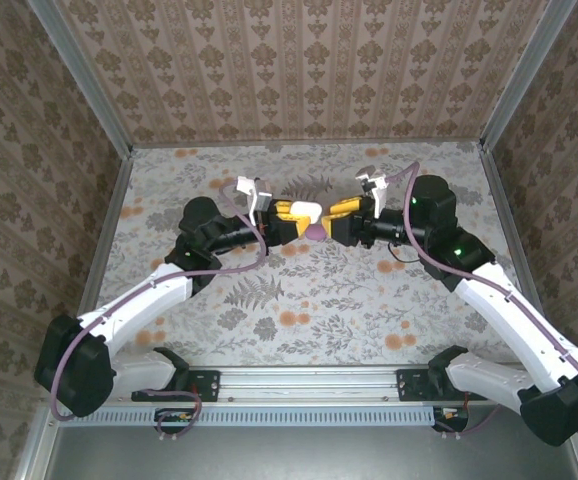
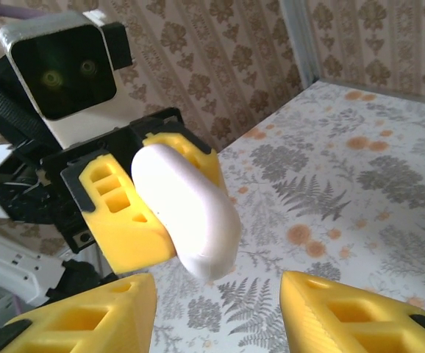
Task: Insert wireless bluetooth earbuds into charging case
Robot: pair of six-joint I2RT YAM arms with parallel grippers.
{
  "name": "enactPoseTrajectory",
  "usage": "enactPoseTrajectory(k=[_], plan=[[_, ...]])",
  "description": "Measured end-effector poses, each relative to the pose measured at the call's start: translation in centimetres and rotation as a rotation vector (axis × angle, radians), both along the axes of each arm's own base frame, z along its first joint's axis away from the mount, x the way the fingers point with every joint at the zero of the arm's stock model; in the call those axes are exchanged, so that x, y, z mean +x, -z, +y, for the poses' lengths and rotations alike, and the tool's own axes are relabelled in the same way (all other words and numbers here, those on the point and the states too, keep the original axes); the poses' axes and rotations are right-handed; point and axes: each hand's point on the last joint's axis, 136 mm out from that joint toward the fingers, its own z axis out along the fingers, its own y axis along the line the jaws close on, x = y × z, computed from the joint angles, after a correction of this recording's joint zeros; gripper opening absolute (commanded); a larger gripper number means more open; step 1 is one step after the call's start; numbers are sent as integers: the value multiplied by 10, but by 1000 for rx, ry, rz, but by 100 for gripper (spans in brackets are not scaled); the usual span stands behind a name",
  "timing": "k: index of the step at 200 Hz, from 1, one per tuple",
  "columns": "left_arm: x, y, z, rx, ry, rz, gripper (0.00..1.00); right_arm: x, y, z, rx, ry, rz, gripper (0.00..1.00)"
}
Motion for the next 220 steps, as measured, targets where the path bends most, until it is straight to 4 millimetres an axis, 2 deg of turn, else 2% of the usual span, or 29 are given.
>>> enactPoseTrajectory(k=[22, 46, 68, 87, 123, 142, 164, 220], plan=[[11, 21, 0, 62, -54, 71, 6, 10, 5, -13, -33, 106, 9, 52], [26, 56, -4, 149, -99, 174, 5, 14, 3, -29, -43, 213, 7, 53], [40, 93, -7, 227, -144, 275, 4, 12, 7, -43, -40, 286, 12, 54], [49, 127, -9, 289, -175, 370, 4, 11, 19, -51, -43, 334, 40, 55], [60, 210, -10, 457, -230, 651, 5, 13, 42, -62, -55, 396, 96, 56], [65, 240, -14, 530, -244, 776, 5, 14, 47, -64, -60, 414, 114, 57], [67, 258, -15, 561, -262, 860, 5, 16, 49, -67, -65, 431, 120, 57], [69, 268, -13, 557, -307, 953, 7, 16, 52, -72, -68, 458, 131, 57]])
